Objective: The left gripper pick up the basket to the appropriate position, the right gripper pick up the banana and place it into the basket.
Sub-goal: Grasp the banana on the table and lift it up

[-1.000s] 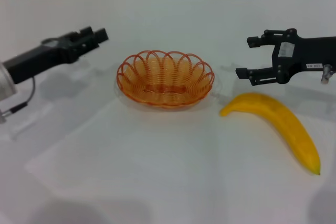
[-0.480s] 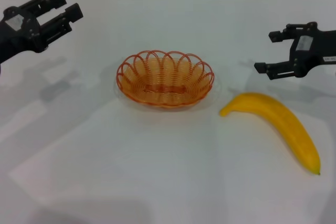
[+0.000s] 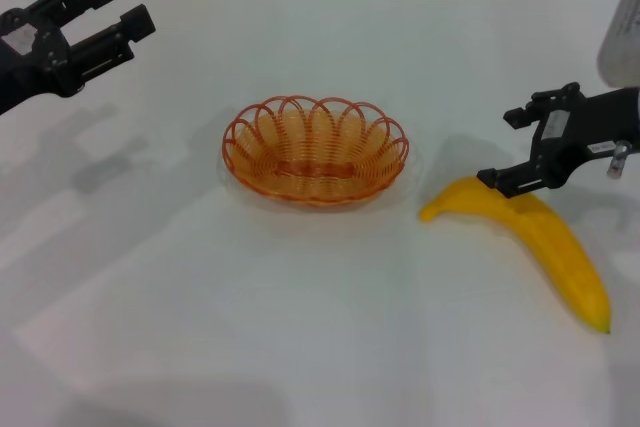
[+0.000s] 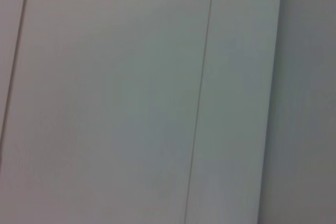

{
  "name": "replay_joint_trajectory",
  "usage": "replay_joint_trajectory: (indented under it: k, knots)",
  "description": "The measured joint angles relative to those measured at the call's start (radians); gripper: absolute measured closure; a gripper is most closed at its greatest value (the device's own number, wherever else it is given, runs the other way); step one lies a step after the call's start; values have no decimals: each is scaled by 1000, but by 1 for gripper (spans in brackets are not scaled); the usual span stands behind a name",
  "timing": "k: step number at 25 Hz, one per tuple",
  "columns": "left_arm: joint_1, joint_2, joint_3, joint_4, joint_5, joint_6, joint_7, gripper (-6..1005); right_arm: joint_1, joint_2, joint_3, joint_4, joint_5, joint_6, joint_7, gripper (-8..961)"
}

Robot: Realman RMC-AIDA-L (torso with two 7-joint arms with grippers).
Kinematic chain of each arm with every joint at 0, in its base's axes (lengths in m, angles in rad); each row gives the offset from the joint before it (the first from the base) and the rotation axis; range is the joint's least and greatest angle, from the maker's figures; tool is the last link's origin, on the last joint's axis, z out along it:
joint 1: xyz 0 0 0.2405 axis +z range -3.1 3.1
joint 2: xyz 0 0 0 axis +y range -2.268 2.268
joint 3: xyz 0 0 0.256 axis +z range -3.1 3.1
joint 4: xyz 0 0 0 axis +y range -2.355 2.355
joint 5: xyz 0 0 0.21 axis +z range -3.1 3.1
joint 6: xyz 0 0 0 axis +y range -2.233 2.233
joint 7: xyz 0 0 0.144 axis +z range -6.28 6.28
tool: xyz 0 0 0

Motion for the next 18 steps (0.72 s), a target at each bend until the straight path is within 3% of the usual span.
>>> replay_joint_trajectory:
  k: [11,18]
  knots:
    - [-4,1,0,0,8,-11,-1,222,15,-3,-175,-58,-150,-35,202,92]
    - [-7,1,7,0,9,-13,-1,222,54,-5,-182,-6,-176,-25,210,93]
